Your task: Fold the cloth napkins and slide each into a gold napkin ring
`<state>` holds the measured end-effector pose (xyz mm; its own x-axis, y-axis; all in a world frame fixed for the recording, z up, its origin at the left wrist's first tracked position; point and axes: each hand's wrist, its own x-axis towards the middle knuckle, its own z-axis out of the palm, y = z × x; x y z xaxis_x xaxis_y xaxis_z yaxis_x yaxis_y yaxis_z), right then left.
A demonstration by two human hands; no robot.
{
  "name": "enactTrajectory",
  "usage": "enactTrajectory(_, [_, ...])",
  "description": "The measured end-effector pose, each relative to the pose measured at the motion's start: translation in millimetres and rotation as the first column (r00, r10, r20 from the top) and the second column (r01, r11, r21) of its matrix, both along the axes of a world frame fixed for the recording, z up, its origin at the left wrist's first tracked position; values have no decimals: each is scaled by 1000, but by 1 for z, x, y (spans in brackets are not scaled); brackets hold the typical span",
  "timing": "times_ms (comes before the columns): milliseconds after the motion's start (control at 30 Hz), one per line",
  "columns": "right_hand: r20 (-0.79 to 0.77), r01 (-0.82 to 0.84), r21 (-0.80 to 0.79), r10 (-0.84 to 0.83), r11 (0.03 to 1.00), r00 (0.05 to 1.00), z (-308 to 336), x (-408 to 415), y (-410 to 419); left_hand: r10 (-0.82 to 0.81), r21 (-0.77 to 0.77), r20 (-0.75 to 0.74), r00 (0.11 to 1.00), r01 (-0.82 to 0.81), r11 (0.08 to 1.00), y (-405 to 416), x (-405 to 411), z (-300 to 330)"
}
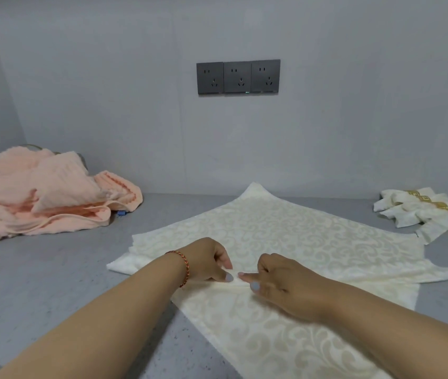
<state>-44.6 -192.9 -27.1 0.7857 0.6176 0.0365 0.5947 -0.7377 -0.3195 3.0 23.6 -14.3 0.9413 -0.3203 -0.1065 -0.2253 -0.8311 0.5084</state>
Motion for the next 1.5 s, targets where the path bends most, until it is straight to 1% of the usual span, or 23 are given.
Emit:
enactTrajectory(67, [30, -19, -86, 22, 996, 999, 4, -2, 3, -20, 104, 5, 1000, 20, 994, 0, 4, 5])
enactTrajectory(133, [13, -18, -124, 20, 992, 1000, 8, -1, 7, -36, 138, -38, 999, 41, 990, 1, 8, 11])
enactTrajectory(233, [-8, -31, -136, 30, 990, 1000, 9, 3, 15, -77, 153, -85, 993, 89, 984, 2, 11, 14])
enactTrajectory(300, [13, -51, -145, 54, 988, 998, 3, 5, 20, -92, 163, -109, 990, 109, 981, 6, 13, 16])
enactTrajectory(467, [51, -54, -117, 61, 992, 997, -4, 10, 20, -87, 284, -178, 980, 136, 949, 19, 18, 24])
enactTrajectory(533, [68, -62, -119, 70, 991, 995, -6, 10, 20, -73, 288, -198, 977, 129, 949, 20, 19, 25])
enactTrajectory(600, [92, -72, -113, 83, 991, 992, -9, 10, 19, -77, 263, -187, 979, 126, 957, 21, 19, 24])
enactTrajectory(700, [127, -77, -103, 90, 992, 988, -12, 11, 18, -147, 227, -161, 976, 182, 957, 22, 17, 23])
enactTrajectory(800, [146, -64, -113, 81, 992, 986, -10, 9, 19, -188, 243, -93, 978, 206, 948, 23, 13, 24])
enactTrajectory(900, [149, -53, -123, 71, 991, 986, -8, 6, 20, -173, 256, -90, 981, 191, 948, 23, 10, 28])
enactTrajectory(1000, [152, -43, -130, 63, 991, 986, -8, 6, 20, -188, 301, -153, 970, 227, 926, 19, 9, 39])
enactTrajectory(1100, [170, -32, -179, 63, 983, 983, -8, 3, 20, -161, 379, -273, 948, 260, 888, 17, 11, 51])
enactTrajectory(1200, [171, -27, -187, 60, 982, 983, -7, 2, 20, -113, 367, -459, 881, 304, 879, 14, 13, 59])
enactTrajectory(1267, [172, -32, -193, 66, 981, 983, -7, 2, 20, -109, 350, -548, 829, 346, 871, 10, 13, 65])
enactTrajectory(1300, [166, -33, -186, 64, 982, 984, -7, 2, 20, -117, 357, -569, 814, 373, 856, 7, 14, 67])
enactTrajectory(1367, [136, -42, -167, 65, 985, 989, -5, 2, 20, -163, 388, -548, 820, 422, 819, 3, 14, 68])
enactTrajectory(1433, [73, -36, -129, 46, 991, 996, -3, 6, 19, -222, 444, -464, 858, 442, 779, 2, 17, 63])
enactTrajectory(1467, [23, -29, -109, 32, 994, 999, -1, 6, 19, -234, 452, -418, 878, 425, 785, 3, 18, 59])
enactTrajectory(1500, [-44, -5, -86, 2, 996, 999, 0, 9, 19, -228, 425, -391, 892, 395, 814, 4, 19, 55])
